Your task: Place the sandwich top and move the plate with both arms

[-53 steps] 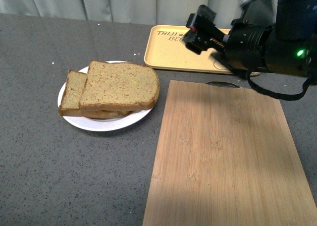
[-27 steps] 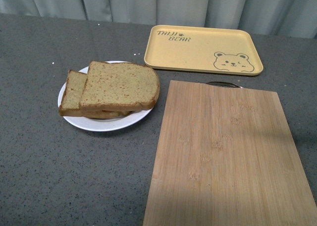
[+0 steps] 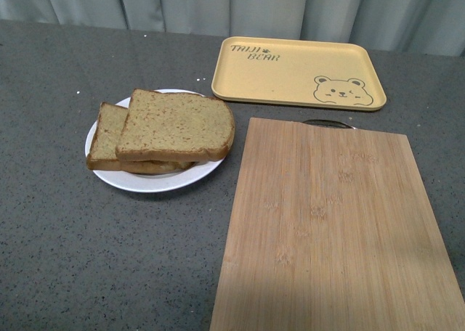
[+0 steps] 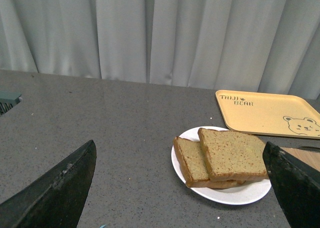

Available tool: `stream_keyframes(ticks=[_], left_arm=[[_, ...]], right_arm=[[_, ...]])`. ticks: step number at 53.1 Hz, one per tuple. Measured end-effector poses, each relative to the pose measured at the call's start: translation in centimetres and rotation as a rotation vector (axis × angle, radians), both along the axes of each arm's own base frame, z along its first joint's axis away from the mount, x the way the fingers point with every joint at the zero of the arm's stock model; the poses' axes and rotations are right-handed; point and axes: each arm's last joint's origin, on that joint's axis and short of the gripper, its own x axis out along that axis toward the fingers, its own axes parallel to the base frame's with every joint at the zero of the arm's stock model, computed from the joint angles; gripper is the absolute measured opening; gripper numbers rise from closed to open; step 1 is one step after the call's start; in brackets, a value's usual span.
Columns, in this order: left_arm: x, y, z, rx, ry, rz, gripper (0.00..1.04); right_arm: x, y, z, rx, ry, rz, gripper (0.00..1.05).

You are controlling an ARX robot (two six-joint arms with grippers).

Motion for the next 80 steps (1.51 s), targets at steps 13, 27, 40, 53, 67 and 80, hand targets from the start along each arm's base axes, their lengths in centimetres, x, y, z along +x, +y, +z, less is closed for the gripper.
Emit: stream_keyframes(ticks=[13, 27, 40, 53, 67, 80], left_arm=[[0.0, 0.0, 0.0, 0.000, 0.000, 0.000, 0.98], [0.0, 0.0, 0.0, 0.000, 0.000, 0.000, 0.98], [0.0, 0.0, 0.0, 0.000, 0.000, 0.000, 0.98], [0.0, 0.0, 0.0, 0.000, 0.000, 0.000, 0.98], [0.0, 0.0, 0.0, 0.000, 0.000, 0.000, 0.98], [0.0, 0.0, 0.0, 0.000, 0.000, 0.000, 0.98]], right_arm=[[-2.8, -1.2, 0.5, 0.002, -0.018, -0.004, 0.01], [-4.2, -1.2, 0.7, 0.003, -0.027, -0.004, 0.01], [-5.0, -1.2, 1.0, 0.002, -0.038, -0.004, 0.01], [-5.7, -1.2, 1.2, 0.003, -0.043, -0.004, 0.01], [-6.3, -1.2, 1.2, 0.003, -0.045, -0.003, 0.01], [-6.8, -1.2, 1.1, 0.003, -0.045, -0.003, 0.01]])
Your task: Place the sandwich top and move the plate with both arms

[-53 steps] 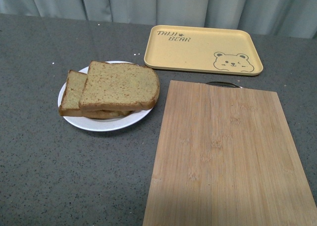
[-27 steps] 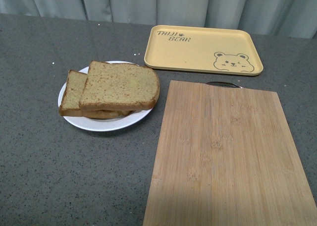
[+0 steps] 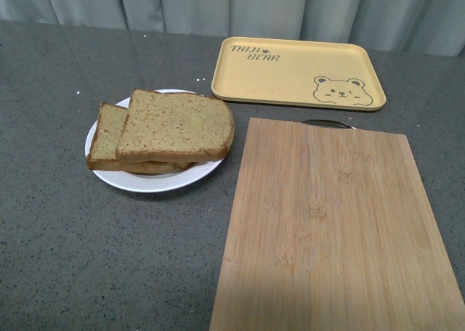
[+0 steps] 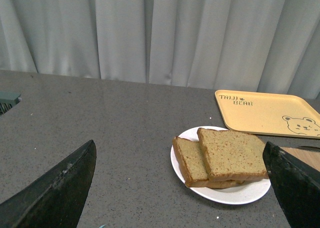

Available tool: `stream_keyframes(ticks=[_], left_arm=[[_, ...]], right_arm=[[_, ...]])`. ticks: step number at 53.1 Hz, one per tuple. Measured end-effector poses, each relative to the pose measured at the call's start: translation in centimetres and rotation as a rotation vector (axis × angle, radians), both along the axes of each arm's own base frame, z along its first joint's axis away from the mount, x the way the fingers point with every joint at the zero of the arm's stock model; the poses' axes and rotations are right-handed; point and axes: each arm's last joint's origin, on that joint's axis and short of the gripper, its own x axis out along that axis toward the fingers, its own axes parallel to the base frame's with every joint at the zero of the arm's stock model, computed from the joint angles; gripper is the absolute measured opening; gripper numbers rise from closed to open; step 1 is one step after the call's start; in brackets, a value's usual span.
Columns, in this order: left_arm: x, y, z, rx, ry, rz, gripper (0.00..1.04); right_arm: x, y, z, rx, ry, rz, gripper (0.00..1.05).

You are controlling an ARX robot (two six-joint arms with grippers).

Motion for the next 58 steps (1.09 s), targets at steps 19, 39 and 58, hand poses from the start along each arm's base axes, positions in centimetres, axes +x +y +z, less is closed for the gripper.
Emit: stream_keyframes(ticks=[19, 39, 58], left_arm=[[0.0, 0.0, 0.0, 0.000, 0.000, 0.000, 0.98], [0.0, 0.0, 0.0, 0.000, 0.000, 0.000, 0.98], [3.2, -1.1, -1.3, -0.315, 0.513, -0.028, 0.98]], right_arm=[[-1.2, 0.0, -0.3, 0.000, 0.006, 0.003, 0.01], [-1.2, 0.0, -0.3, -0.002, 0.006, 0.003, 0.55], [-1.2, 0.0, -0.3, -0.002, 0.006, 0.003, 0.94]])
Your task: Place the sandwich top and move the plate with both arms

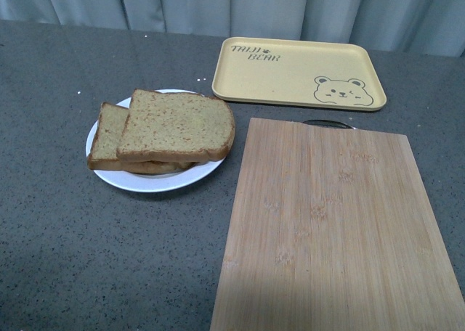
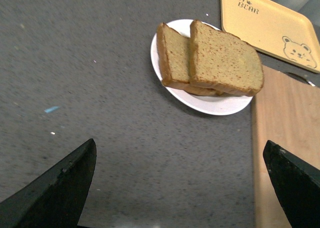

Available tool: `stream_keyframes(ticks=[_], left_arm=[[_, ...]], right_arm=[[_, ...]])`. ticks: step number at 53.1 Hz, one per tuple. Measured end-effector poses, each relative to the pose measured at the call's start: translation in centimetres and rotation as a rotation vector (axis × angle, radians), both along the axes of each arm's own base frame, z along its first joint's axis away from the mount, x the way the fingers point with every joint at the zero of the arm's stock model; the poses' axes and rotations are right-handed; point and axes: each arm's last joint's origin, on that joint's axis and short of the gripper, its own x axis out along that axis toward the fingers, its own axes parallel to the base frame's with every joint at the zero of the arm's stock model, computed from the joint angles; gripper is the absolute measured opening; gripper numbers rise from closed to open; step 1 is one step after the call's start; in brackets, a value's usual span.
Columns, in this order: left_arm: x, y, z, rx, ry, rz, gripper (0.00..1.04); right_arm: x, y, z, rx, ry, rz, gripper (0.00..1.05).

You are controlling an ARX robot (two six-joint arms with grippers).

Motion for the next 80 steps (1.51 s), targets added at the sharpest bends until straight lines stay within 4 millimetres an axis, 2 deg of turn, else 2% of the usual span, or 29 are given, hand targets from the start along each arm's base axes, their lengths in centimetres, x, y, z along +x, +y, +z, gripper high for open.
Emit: stream_keyframes(ticks=[6, 13, 21, 27, 39, 65, 74, 80], left_arm=[[3.3, -1.0, -0.7, -0.205, 0.122, 0.049, 0.98], [7.0, -2.8, -3.1, -0.457, 0.297, 0.164, 0.98], [9.7, -5.3, -5.0, -0.593, 0.393, 0.234, 0.98], [10.8, -6.3, -6.2, -0.610, 0.422, 0.276, 0.98], [12.5, -7.8, -7.2, -0.630, 0.445, 0.299, 0.98], [15.3, -9.5, -8.8, -0.649, 0.460, 0.331, 0.98], [16.1, -10.1, -9.4, -0.660, 0.479, 0.345, 0.70], [16.6, -10.2, -9.6, -0.665, 0.483, 0.351, 0.55]], right_arm=[[0.0, 0.0, 0.0, 0.000, 0.000, 0.000, 0.95], [0.0, 0.0, 0.0, 0.000, 0.000, 0.000, 0.95], [0.0, 0.0, 0.0, 0.000, 0.000, 0.000, 0.95], [0.0, 0.0, 0.0, 0.000, 0.000, 0.000, 0.95], [0.0, 0.0, 0.0, 0.000, 0.000, 0.000, 0.95], [0.0, 0.0, 0.0, 0.000, 0.000, 0.000, 0.95], [0.0, 0.0, 0.0, 0.000, 0.000, 0.000, 0.95], [0.0, 0.0, 0.0, 0.000, 0.000, 0.000, 0.95]])
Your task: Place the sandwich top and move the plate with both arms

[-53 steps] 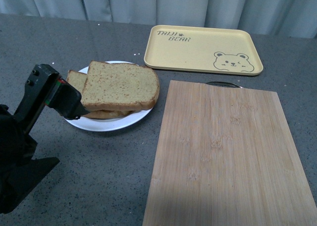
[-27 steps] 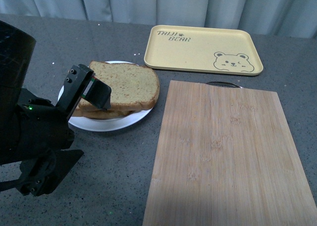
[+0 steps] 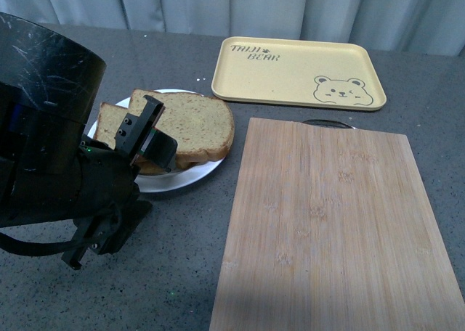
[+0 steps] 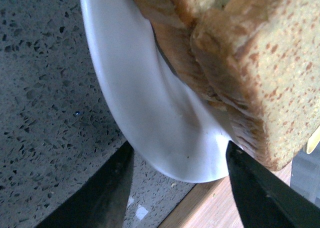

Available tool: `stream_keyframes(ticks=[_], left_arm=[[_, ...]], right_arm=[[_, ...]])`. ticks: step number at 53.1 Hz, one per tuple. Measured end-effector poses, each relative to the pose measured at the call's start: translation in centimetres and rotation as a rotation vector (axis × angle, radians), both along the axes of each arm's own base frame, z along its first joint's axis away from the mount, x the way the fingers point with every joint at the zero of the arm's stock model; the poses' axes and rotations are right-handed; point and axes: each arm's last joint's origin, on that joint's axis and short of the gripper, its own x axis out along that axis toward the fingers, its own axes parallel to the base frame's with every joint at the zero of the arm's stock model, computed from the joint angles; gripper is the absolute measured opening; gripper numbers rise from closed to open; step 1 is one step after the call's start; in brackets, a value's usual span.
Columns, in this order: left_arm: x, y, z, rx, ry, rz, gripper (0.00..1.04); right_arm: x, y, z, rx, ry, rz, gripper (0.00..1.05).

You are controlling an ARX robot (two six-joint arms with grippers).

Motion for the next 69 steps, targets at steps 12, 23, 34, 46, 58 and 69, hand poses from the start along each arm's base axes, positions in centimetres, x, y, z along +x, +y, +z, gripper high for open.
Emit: stream_keyframes(ticks=[12, 23, 34, 46, 58, 69], left_arm=[[0.5, 0.1, -0.7, -0.021, 0.032, 0.035, 0.23], [1.3, 0.4, 0.0, -0.102, -0.017, 0.071, 0.04], [0.3, 1.1, -0.4, -0.177, -0.044, 0.099, 0.04], [-1.2, 1.9, -0.9, -0.254, -0.075, 0.131, 0.04], [-3.0, 2.7, -0.8, -0.364, -0.185, 0.180, 0.04], [-3.0, 2.7, 0.0, -0.474, -0.321, 0.168, 0.04]], right_arm=[[0.0, 0.0, 0.0, 0.000, 0.000, 0.000, 0.95], [0.0, 0.0, 0.0, 0.000, 0.000, 0.000, 0.95], [0.0, 0.0, 0.0, 0.000, 0.000, 0.000, 0.95], [0.0, 0.0, 0.0, 0.000, 0.000, 0.000, 0.95], [0.0, 0.0, 0.0, 0.000, 0.000, 0.000, 0.95], [0.0, 0.0, 0.0, 0.000, 0.000, 0.000, 0.95]])
